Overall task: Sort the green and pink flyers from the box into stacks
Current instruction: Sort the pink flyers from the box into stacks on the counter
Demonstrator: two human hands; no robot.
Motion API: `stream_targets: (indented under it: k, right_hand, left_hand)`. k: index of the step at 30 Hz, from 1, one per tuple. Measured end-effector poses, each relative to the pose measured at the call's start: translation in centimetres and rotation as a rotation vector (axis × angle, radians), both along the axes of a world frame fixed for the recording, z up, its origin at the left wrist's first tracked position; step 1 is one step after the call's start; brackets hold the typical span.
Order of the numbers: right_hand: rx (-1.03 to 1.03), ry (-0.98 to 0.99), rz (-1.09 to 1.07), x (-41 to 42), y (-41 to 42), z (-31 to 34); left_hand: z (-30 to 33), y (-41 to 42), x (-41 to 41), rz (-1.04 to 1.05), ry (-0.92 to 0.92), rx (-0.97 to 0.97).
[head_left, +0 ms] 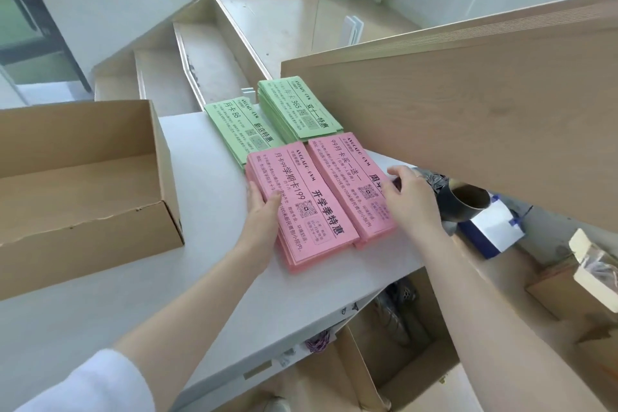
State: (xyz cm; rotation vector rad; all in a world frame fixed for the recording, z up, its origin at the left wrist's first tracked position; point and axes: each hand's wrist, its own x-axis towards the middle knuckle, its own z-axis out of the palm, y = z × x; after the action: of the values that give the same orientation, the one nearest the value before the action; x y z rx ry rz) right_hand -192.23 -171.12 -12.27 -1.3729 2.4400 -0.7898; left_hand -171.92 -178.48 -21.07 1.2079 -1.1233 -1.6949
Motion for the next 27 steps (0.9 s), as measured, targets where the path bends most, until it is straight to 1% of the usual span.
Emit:
stream_targets:
  k: [3,5,9,13,15,22,24,25,26,27]
  right_hand:
    - [0.259,-0.133,0.042,-1.4,-2.5,-0.4]
    - [0.319,-0.22,0.083,-2.1,-3.7,-0.7]
    - [0.307,-0.375,0.12,-3.0,-4.4,-0.7]
    - [0.28,-0.377,0.104,-3.0,-4.5,-1.2]
    - [0.281,-0.387,0.089,-3.1,-4.7,-1.6]
    - [0.275,-0.481,0.032,-3.3,-4.9,-2.0]
    - [0.301,-0.457,0.038,-3.1,-4.9,-1.6]
    - [0.311,-0.379,0.049,-2.8,-4.8,-1.4]
    - [0.298,-0.22,0.066,-2.2,-4.8,-1.2]
    - [0.249,-0.018,0.095,-1.4,-4.9,-1.0]
  left_hand:
    - [1.6,-0.6,-0.6,0.076,0.082,0.042]
    - [1.9,-0.9,-0.9,0.111,0.119,0.064]
    - [1.6,-0.5,-1.5,0.141,0.087,0.01]
    - [0.6,-0.4,-2.0,0.163,0.11,0.026]
    - [0.4,-0.5,-2.1,0.168,0.086,0.021]
    - [-0.1,-0.8,-2.2,0.17,0.082,0.023]
    - [0.1,-0.8,-1.8,0.137,0.071,0.009]
    - [0.3,-0.9,-1.5,0.115,0.033,-0.022]
    - [0.4,-1.1,-1.2,0.099,-0.034,-0.077]
    - [0.5,-1.4,-0.9,0.084,-0.122,-0.151]
